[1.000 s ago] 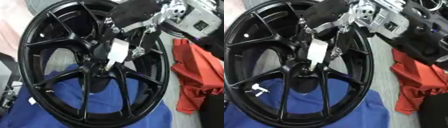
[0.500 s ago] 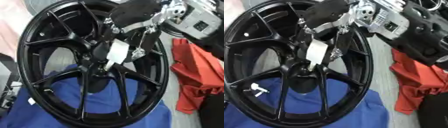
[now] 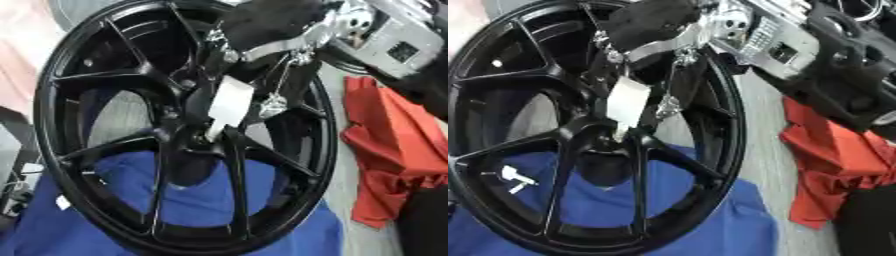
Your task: Pull the pin out of the wheel hub.
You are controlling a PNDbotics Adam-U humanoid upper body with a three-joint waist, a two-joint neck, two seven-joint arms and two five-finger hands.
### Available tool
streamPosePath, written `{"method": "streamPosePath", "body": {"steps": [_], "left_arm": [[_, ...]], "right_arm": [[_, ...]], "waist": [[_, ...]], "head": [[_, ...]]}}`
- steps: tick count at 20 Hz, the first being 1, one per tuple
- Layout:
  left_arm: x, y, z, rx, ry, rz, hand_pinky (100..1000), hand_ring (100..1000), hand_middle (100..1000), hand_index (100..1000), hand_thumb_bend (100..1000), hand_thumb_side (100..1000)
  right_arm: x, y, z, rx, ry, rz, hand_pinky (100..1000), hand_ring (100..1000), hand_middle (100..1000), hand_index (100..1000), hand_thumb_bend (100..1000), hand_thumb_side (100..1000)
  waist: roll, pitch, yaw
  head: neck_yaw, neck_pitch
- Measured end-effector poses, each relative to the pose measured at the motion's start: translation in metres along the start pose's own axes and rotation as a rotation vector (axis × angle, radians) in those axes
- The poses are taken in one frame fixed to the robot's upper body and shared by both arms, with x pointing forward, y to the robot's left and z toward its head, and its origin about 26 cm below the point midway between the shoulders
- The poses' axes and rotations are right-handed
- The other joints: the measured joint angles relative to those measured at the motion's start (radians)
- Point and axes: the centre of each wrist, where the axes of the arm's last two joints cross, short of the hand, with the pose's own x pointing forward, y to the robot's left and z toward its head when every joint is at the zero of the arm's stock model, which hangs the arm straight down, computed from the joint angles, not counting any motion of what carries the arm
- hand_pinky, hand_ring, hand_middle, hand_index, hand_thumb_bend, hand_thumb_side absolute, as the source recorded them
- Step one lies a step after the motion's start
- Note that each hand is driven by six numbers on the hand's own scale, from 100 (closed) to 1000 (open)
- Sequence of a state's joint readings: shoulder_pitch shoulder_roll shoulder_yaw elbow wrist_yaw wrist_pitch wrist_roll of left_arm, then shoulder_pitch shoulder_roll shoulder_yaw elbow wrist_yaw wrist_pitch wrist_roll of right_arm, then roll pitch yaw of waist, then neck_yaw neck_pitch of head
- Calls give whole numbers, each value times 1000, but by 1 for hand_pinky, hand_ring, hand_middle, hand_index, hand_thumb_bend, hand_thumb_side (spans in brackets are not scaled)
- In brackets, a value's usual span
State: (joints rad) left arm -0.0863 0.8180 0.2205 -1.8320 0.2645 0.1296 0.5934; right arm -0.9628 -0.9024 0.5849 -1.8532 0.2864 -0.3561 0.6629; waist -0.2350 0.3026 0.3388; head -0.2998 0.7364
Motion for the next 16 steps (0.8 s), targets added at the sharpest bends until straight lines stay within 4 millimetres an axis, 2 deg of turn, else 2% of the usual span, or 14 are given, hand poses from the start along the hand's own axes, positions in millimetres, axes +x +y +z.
{"method": "streamPosePath", "body": {"steps": [16], "left_arm": [[-1, 2, 1, 3, 2, -1, 867, 789, 706, 796, 381, 819]], "right_arm": [[14, -18, 7, -93, -13, -2, 745, 607, 399, 452, 311, 100]], "waist": [[1, -3, -16]], "head": [[6, 1]]}}
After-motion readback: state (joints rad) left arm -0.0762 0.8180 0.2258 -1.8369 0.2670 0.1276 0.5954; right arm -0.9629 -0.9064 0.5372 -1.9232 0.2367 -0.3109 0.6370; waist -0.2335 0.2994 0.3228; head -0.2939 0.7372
